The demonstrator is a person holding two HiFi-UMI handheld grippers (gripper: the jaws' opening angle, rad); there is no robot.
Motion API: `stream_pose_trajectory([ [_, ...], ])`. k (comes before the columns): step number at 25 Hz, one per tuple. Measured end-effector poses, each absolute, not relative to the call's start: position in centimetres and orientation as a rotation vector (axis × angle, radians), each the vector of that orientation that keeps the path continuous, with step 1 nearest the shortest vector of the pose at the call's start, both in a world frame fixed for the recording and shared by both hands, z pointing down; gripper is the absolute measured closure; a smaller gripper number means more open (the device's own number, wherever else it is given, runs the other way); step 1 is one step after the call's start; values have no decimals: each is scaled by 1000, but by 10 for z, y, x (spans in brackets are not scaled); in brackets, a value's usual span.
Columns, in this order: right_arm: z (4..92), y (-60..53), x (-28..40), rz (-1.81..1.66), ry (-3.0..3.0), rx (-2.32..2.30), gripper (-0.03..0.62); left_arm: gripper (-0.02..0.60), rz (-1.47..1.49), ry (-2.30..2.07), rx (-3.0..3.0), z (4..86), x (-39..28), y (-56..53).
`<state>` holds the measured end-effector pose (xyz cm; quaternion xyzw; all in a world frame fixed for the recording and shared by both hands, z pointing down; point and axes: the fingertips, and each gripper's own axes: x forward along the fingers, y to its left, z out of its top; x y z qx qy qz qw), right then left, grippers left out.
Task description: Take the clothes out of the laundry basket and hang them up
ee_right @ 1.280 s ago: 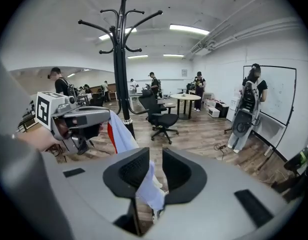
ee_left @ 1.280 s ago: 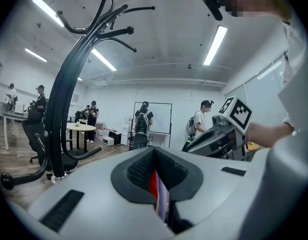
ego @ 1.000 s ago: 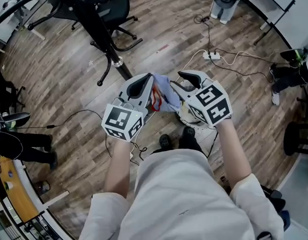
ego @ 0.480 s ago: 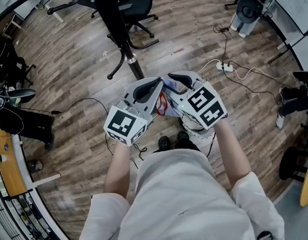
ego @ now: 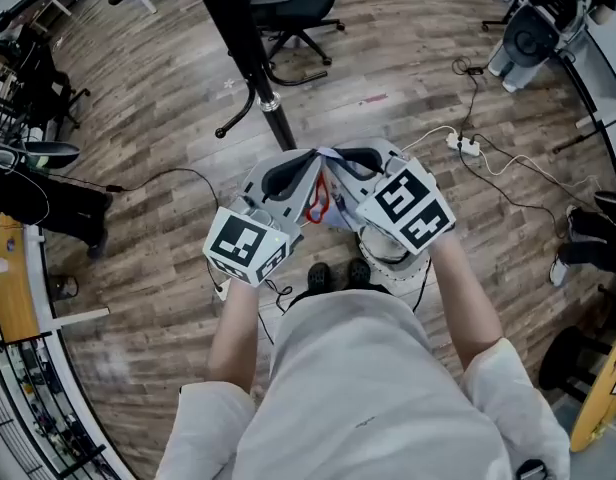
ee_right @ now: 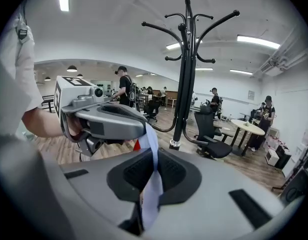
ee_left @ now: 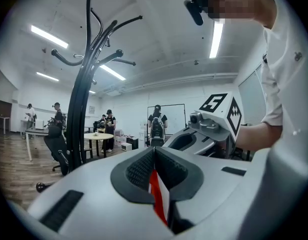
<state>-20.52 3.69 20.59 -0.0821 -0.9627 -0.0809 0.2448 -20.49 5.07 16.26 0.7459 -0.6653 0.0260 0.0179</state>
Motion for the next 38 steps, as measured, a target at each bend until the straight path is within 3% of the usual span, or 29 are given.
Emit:
stream_pose_trajectory([
  [13, 205, 13, -194, -231, -2676, -318, 572, 557, 120, -2249, 1939, 223, -222, 86],
  [26, 170, 25, -188, -309, -2723, -419, 572, 554, 243, -2129, 1792, 313, -184, 90],
  [28, 166, 30, -187, -322, -2728, -436, 572, 534, 241, -2126, 1771, 322, -184, 91],
  [30, 162, 32, -186, -328, -2733, -449, 572, 465, 253, -2129, 1739, 331, -188, 92],
  [38, 145, 35, -188, -332, -2764, -458, 572, 460, 279, -2107, 1712, 345, -197, 95],
])
